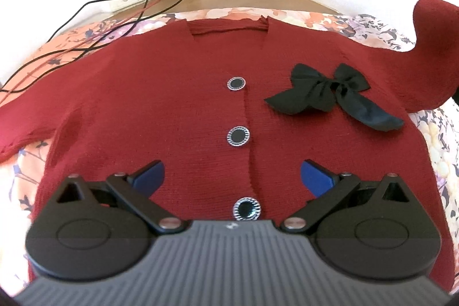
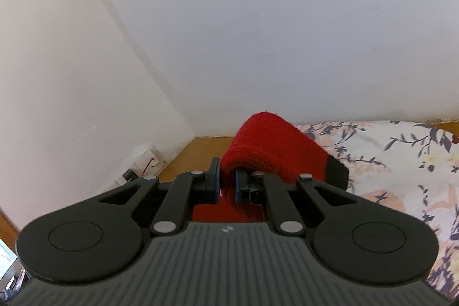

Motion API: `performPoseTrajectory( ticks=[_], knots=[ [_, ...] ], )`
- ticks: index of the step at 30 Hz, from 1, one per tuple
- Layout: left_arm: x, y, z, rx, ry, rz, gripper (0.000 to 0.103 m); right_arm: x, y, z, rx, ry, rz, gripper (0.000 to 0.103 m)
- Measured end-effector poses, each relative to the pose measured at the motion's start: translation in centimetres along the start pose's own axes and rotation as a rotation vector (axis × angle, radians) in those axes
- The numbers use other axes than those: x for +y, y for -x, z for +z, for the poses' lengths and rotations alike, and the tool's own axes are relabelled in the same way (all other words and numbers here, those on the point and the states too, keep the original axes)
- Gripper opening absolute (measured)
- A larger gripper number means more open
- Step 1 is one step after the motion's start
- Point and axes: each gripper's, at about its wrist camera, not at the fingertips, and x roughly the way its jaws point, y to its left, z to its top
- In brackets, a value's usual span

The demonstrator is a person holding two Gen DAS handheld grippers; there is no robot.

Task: Fold small clothes
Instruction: 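Close the right gripper on the sleeve cuff and lift it, then carry the sleeve across the cardigan body and open the right gripper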

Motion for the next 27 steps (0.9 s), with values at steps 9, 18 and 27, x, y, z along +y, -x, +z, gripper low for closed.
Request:
performPoseTrajectory(
  ticks=[9, 18, 27],
  knots=[
    [1.8, 0.6, 0.2, -0.013, -0.014, -0.008, 0.103, 3.9, 0.0, -1.2, 0.000, 0.029, 0.029, 0.010],
    [4.3, 1.1, 0.3, -0.023, 0.003, -0.015, 0.103, 7.4, -0.9, -2.3, 0.003, 0.053, 0.042, 0.010],
    [6.6, 1.6, 0.4, -0.035, 0.003, -0.023, 0.103, 11.4, -3.2, -4.6, 0.039, 0.076, 0.063, 0.010]
  ],
)
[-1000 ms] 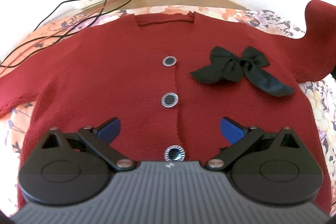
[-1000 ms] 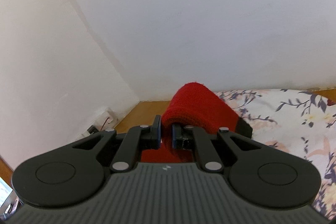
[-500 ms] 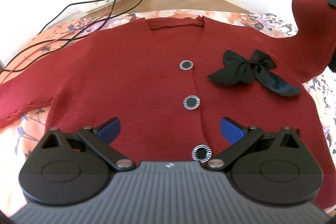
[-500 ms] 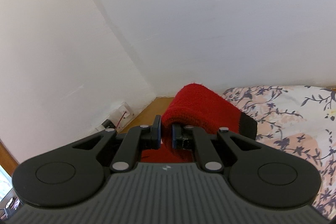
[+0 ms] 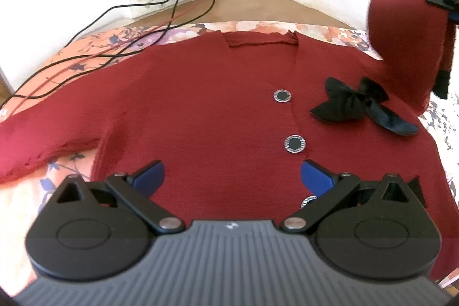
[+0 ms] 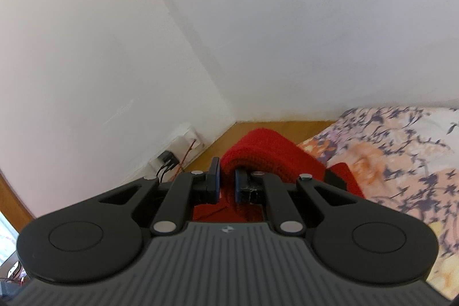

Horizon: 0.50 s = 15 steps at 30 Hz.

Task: Fold small clothes
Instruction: 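Carry the sleeve across the cardigan body and open the right gripper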

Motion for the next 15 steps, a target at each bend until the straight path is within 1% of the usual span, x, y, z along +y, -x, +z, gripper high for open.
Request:
performPoseTrajectory(
  ticks=[4, 10, 15],
  knots=[
    [1.4, 0.3, 0.1, -0.008, 0.003, -0.001, 0.103, 1.8, -2.4, -1.8, 0.033, 0.020, -0.011, 0.010],
    [3.8, 0.4, 0.0, -0.014, 0.016, 0.007, 0.103, 4.1, -6.2, -5.5, 0.070, 0.094, -0.041, 0.010],
    [5.5, 0.3, -0.2, -0.012, 0.026, 0.010, 0.103, 5.1, -9.1, -8.9, 0.165, 0.139, -0.052, 0.010]
  ],
)
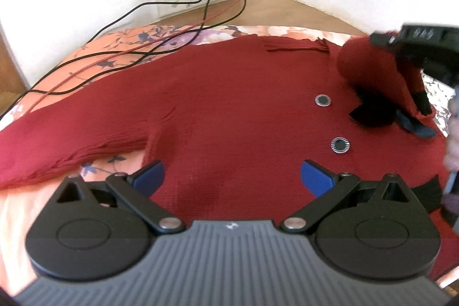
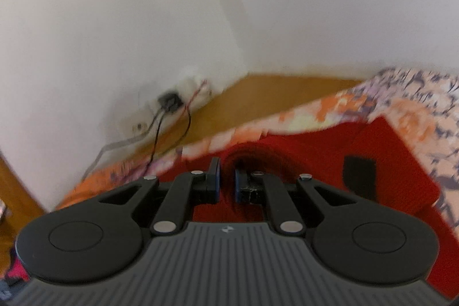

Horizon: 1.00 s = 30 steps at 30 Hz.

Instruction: Fold small clothes

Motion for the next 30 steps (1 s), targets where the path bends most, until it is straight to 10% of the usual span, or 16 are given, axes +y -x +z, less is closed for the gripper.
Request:
performPoseTrajectory(
  ticks=[9, 22, 30],
  knots=[
    [2.0, 0.0, -0.3, 0.002, 0.003, -0.006, 0.103, 0.7, -3.2, -3.1, 0.202, -0.008, 0.010, 0.012],
    [1.6, -0.4, -0.2, -0.001, -0.040, -0.050, 0.103, 0.7, -1.9, -3.0, 0.280, -0.068, 0.062, 0.066],
    [1.9, -0.4, -0.1, -0.009, -0.042, -0.058, 0.103, 1.5, 2.1, -1.1, 0.311, -0.018, 0.034, 0.073]
  ],
)
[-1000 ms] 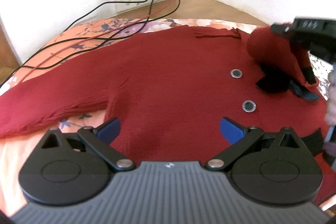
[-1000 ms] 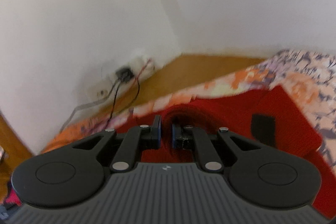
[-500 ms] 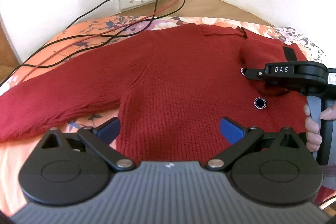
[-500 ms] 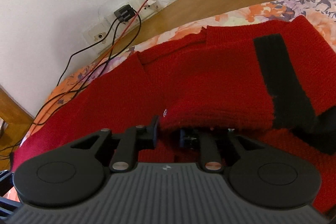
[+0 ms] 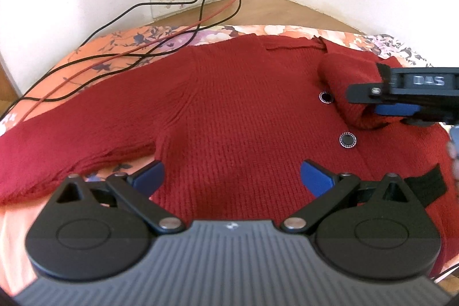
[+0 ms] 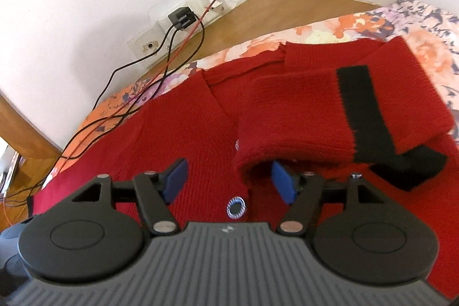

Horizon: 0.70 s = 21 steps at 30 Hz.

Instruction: Fold small clothes

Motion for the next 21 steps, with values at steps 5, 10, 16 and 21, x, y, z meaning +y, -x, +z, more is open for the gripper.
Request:
performPoseTrajectory(
  ticks=[5, 10, 16, 21],
  knots=[
    [-0.1, 0.2, 0.1, -0.008, -0.008, -0.012, 0.103, -0.3, 3.1, 0.0, -0.031, 0.019, -0.014, 0.076],
    [-0.6, 0.1, 0.4, -0.015, -0.026, -0.029, 0.103, -1.0, 5.3, 0.0, -0.065, 0.014, -0.038, 0.078],
    [-1.5, 0.1, 0.8, -0.022, -0.059, -0.055, 0.103, -2.5, 6.9, -0.1, -0.093, -0.035, -0.066, 0.078],
    [-2.3, 0.2, 1.2, -0.029, -0.075, -0.063, 0.103, -3.8, 7.8, 0.0, -0.105, -0.059, -0.081, 0.079]
  ],
)
